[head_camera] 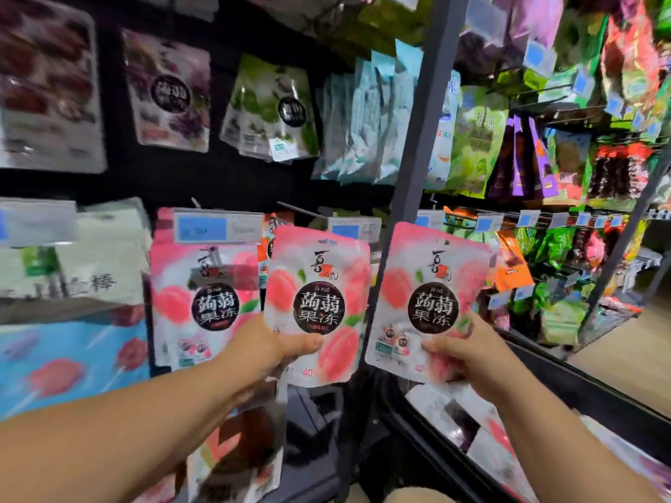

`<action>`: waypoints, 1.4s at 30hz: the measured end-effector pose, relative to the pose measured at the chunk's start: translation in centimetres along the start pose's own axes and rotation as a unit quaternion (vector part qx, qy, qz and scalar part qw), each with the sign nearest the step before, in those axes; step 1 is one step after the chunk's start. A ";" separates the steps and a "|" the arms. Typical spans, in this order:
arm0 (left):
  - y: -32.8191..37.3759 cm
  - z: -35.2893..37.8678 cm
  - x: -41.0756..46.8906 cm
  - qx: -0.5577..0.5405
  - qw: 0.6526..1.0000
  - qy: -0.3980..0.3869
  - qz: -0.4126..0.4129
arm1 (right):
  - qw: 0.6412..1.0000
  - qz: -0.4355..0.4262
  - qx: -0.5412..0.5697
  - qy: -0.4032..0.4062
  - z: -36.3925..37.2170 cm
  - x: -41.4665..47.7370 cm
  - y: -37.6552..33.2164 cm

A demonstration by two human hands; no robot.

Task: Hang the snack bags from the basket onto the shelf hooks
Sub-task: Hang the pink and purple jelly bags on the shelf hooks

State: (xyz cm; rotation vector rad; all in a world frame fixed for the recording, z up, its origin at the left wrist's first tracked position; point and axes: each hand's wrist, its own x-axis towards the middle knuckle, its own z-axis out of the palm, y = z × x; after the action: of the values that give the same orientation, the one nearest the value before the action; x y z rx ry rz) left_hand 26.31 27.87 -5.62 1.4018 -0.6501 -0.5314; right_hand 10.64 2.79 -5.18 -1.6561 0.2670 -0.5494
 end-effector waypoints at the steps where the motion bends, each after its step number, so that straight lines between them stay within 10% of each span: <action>1: 0.1 -1.2 -0.6 0.008 1.000 -0.002 -0.006 | 1.000 0.002 0.013 -0.021 1.0 0.6 0.1; 15: -1.5 -13.0 -8.4 -0.033 0.998 0.030 -0.041 | 0.969 0.085 -0.011 -0.231 13.7 5.8 1.5; 42: -1.7 -20.7 -12.4 0.037 0.981 0.173 -0.078 | 0.983 0.045 0.026 -0.175 23.2 6.6 3.9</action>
State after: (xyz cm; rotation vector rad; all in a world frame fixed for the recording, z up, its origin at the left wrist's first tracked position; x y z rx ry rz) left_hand 31.83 51.08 -9.60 1.5778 -0.2834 -0.3751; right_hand 28.36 19.04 -9.48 -1.6492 0.0678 -0.1904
